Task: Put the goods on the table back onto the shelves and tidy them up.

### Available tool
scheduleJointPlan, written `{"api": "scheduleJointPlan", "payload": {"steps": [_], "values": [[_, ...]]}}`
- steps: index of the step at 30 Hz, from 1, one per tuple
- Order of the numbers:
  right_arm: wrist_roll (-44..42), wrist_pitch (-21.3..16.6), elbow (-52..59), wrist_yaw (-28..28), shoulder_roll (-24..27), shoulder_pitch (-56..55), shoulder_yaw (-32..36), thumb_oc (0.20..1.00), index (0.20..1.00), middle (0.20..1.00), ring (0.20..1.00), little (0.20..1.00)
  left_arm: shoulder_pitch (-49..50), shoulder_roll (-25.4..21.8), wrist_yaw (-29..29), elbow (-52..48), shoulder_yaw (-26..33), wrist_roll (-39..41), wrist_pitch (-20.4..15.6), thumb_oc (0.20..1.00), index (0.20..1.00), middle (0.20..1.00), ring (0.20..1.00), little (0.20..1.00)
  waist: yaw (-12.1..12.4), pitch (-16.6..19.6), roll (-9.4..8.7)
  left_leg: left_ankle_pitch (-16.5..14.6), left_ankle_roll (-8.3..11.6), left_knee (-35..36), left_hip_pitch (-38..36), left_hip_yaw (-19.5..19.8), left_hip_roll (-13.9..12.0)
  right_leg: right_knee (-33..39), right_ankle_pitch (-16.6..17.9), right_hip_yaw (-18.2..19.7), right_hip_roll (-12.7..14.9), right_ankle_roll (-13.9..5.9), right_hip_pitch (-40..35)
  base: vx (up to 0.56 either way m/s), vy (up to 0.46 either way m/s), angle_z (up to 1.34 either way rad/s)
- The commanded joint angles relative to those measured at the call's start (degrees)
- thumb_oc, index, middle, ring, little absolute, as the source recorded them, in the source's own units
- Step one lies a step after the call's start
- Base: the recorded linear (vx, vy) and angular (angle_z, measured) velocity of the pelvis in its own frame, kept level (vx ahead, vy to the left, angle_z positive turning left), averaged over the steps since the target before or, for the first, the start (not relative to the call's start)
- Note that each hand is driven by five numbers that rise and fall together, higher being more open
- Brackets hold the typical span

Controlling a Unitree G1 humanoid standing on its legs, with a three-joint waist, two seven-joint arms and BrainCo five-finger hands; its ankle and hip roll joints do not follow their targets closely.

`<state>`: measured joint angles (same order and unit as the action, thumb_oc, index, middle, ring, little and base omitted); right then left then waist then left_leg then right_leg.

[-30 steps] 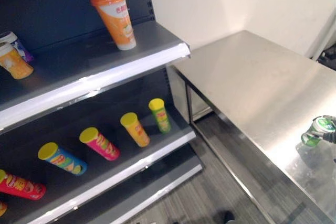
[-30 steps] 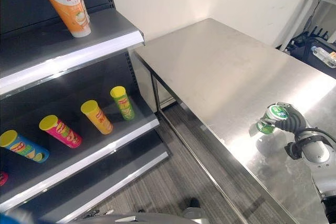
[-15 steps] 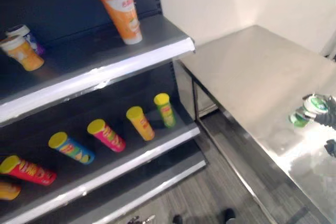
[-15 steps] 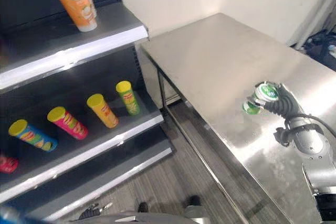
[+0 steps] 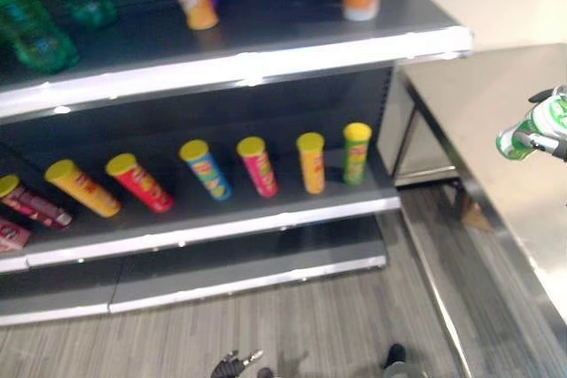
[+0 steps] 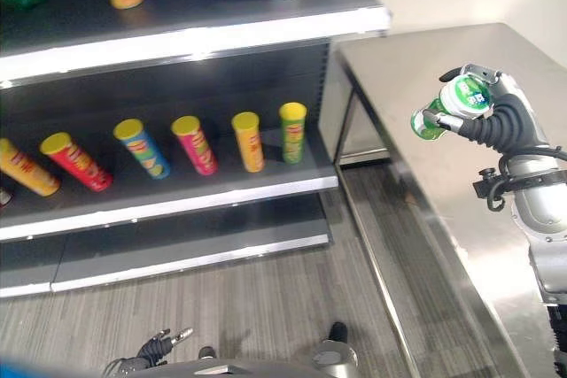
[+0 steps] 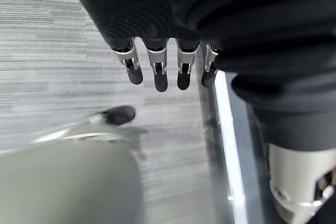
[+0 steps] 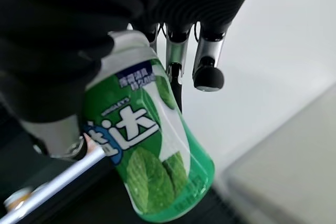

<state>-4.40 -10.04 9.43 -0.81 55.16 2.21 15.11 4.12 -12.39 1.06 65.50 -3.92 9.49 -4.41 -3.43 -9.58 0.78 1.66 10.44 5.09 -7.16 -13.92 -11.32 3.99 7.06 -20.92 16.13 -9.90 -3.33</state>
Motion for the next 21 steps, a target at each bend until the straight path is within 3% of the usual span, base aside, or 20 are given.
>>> {"api": "scheduleJointPlan", "payload": {"steps": [1, 5, 9, 10, 11, 12, 15, 16, 17, 21], "values": [[-0.3, -3.0, 2.8, -2.8, 3.4, 6.4, -1.3, 0.2, 0.2, 0.2, 0.2, 0.2, 0.2, -3.5, 0.7, 1.9, -1.1, -3.5, -0.9, 1.0, 1.0, 1.0, 1.0, 1.0, 1.3, 3.6, -1.11, -1.7, -1.47, -0.4, 2.3, 3.3, 0.6, -4.3, -3.7, 3.8, 0.8, -2.14, 2.6, -0.01, 0.353, 0.07], [0.3, -3.4, 3.7, -3.3, 4.9, 12.9, -5.8, 0.2, 0.2, 0.2, 0.2, 0.2, 0.3, -5.1, 0.9, 3.3, -0.6, -4.5, -0.9, 1.0, 1.0, 1.0, 1.0, 1.0, 2.3, 3.8, -2.71, -3.8, -4.06, -0.1, 2.1, 3.3, 5.5, -7.2, -1.4, 6.1, 5.3, -4.1, 5.0, 0.0, 0.316, -0.13], [0.4, -3.6, 4.5, -3.2, 6.6, 19.1, -10.2, 0.2, 0.2, 0.2, 0.2, 0.2, 0.2, -6.2, 0.9, 3.7, -0.7, -4.8, -0.6, 1.0, 1.0, 1.0, 1.0, 1.0, 3.0, 3.4, -3.23, -4.2, -5.08, -0.1, 1.7, 2.9, 6.5, -10.9, -0.6, 6.2, 6.2, -3.94, 6.1, 0.0, 0.146, -0.08], [-0.4, -3.8, 4.6, -3.0, 7.9, 22.5, -13.0, 0.2, 0.2, 0.2, 0.2, 0.2, -0.4, -7.0, 0.8, 3.1, -1.6, -4.8, -0.7, 1.0, 1.0, 1.0, 1.0, 1.0, 2.9, 2.8, -3.46, -3.9, -5.18, -0.1, 2.0, 3.7, 6.2, -14.0, -1.6, 8.8, 3.8, -3.44, 7.0, 0.0, 0.089, -0.03], [-0.4, -3.9, 4.5, -3.0, 8.0, 22.7, -13.1, 0.2, 0.2, 0.2, 0.2, 0.2, -0.4, -7.0, 0.8, 3.1, -1.6, -4.8, -0.7, 1.0, 1.0, 1.0, 1.0, 1.0, 2.9, 2.9, -3.46, -3.8, -5.2, -0.1, 2.3, 3.6, 6.3, -13.9, -1.4, 8.8, 3.8, -3.38, 7.2, 0.05, 0.071, 0.24], [-3.2, -4.2, 3.8, -2.7, 10.8, 28.9, -17.4, 0.2, 0.2, 0.2, 0.2, 0.2, -1.2, -7.6, 0.6, 1.9, -3.3, -3.6, -0.8, 1.0, 1.0, 1.0, 1.0, 1.0, 3.1, 2.9, -3.98, -3.1, -5.22, -0.1, 2.7, 5.0, 6.3, -12.3, -5.0, 14.1, -2.4, -2.21, 7.5, 0.03, 0.031, 0.36], [-7.2, -3.9, -1.0, -2.0, 14.9, 43.3, -29.1, 0.2, 0.2, 0.2, 0.2, 0.2, -1.5, -8.0, -0.6, 1.1, -4.7, -1.1, -1.0, 1.0, 1.0, 1.0, 1.0, 1.0, 4.5, 4.0, -5.66, -2.2, -4.91, -0.1, 4.1, 8.5, 7.9, -4.3, -6.4, 18.5, -7.1, 0.06, 4.1, 0.06, -0.036, 0.82], [-7.3, -3.9, -1.5, -2.1, 14.9, 44.6, -30.4, 0.2, 0.2, 0.2, 0.2, 0.2, -1.5, -7.7, -0.6, 1.1, -4.4, -1.1, -1.0, 1.0, 1.0, 1.0, 1.0, 1.0, 4.2, 3.9, -5.42, -2.2, -4.9, -0.1, 4.0, 8.5, 7.9, -4.1, -6.3, 18.5, -7.1, 0.06, 3.8, 0.16, -0.126, 1.07], [-8.3, -3.8, -4.8, -1.3, 15.4, 51.2, -37.3, 0.2, 0.2, 0.2, 0.2, 0.2, -0.9, -7.1, -0.7, 1.5, -5.2, 0.0, -0.9, 1.0, 1.0, 1.0, 1.0, 1.0, 5.4, 5.0, -5.46, -2.0, -4.02, -0.1, 3.9, 9.7, 7.4, -2.3, -6.3, 16.6, -7.2, 0.26, 2.0, 0.13, -0.116, 0.68], [-7.6, -2.2, -14.1, -1.2, 13.3, 63.3, -48.5, 0.2, 0.2, 0.2, 0.2, 0.2, -0.5, -6.0, 0.0, 4.2, -4.9, 2.0, -0.5, 1.0, 1.0, 1.0, 1.0, 1.0, 6.8, 5.5, -5.48, -1.7, -2.91, -0.8, 3.8, 11.9, 6.8, -1.3, -6.9, 12.6, -7.2, 0.8, -0.8, 0.12, -0.149, 0.58]]}}
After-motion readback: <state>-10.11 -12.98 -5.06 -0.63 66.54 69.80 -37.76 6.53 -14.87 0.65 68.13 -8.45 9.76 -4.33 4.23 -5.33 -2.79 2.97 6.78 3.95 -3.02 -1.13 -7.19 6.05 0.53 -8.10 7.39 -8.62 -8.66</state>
